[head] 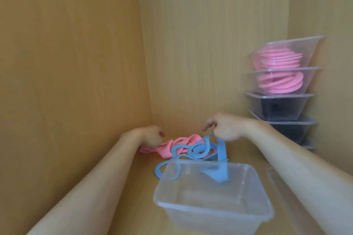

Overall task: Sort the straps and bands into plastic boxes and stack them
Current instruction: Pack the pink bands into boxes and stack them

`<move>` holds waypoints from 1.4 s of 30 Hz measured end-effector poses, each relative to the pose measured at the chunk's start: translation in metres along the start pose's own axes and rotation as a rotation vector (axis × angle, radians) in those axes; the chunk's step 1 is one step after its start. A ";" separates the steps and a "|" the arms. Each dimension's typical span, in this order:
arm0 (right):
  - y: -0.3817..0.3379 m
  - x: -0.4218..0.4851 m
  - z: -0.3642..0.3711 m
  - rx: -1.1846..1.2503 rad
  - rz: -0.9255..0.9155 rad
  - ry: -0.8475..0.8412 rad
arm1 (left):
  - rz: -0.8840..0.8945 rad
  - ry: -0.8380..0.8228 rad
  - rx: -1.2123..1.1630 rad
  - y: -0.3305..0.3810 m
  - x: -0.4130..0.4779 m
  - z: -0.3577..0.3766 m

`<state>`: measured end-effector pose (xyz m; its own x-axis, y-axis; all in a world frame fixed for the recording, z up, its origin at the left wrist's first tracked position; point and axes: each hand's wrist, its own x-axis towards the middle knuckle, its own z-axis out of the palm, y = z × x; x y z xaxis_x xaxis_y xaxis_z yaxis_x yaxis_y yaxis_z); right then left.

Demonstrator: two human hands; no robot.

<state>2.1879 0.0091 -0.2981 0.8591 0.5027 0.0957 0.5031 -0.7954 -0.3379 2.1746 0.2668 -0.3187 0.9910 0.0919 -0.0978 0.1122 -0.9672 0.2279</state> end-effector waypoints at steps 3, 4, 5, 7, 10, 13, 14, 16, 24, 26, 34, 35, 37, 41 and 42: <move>0.003 0.006 0.016 -0.033 0.042 -0.065 | -0.027 -0.049 0.116 -0.005 0.018 0.001; 0.004 0.008 0.022 -0.064 0.050 -0.097 | -0.027 -0.058 0.152 -0.007 0.022 0.000; 0.005 0.009 0.026 -0.101 0.056 -0.130 | -0.019 -0.062 0.177 -0.008 0.025 -0.001; 0.008 0.009 0.031 -0.144 0.068 -0.155 | -0.004 -0.054 0.198 -0.011 0.027 -0.003; 0.011 0.009 0.025 -0.152 0.062 -0.112 | 0.011 -0.027 0.219 -0.013 0.028 -0.004; 0.013 0.004 0.011 -0.109 0.058 -0.088 | 0.031 0.005 0.198 -0.013 0.028 -0.004; 0.014 0.002 0.006 -0.093 0.059 -0.101 | 0.040 0.022 0.175 -0.013 0.028 -0.004; 0.016 -0.004 -0.002 0.000 0.055 -0.158 | 0.071 0.092 0.102 -0.012 0.027 -0.005; 0.016 -0.008 0.003 0.345 0.105 -0.099 | 0.261 0.215 -0.308 0.004 0.015 -0.010; 0.013 -0.003 0.013 0.194 0.080 -0.016 | 0.310 0.237 -0.336 0.007 0.013 -0.009; 0.015 0.002 0.029 -0.079 0.134 -0.106 | 0.363 0.427 -0.390 0.015 0.007 -0.023; 0.016 0.002 0.030 -0.084 0.141 -0.125 | 0.366 0.431 -0.386 0.015 0.007 -0.025; 0.018 0.002 0.032 -0.063 0.152 -0.111 | 0.360 0.435 -0.374 0.016 0.006 -0.027; 0.017 0.003 0.032 0.067 0.101 0.011 | 0.337 0.467 -0.368 0.015 0.008 -0.027; 0.016 0.003 0.030 0.112 0.084 0.025 | 0.325 0.480 -0.369 0.014 0.008 -0.027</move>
<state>2.1955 0.0081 -0.3312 0.9006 0.4263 0.0853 0.4168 -0.7907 -0.4484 2.1863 0.2607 -0.2902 0.8919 -0.0127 0.4521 -0.2633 -0.8273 0.4963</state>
